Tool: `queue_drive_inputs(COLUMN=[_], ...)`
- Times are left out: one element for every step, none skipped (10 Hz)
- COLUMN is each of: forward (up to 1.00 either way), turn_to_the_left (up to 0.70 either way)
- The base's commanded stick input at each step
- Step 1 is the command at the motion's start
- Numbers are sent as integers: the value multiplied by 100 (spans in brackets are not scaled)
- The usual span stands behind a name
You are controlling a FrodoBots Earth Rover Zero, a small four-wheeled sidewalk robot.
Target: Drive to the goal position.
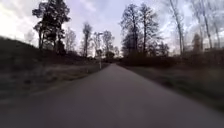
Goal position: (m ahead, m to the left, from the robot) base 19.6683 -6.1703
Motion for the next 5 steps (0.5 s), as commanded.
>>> queue_drive_inputs(forward=[100, 100, 100, 100, 100], turn_to_the_left=[1, 1, 1, 1, 1])
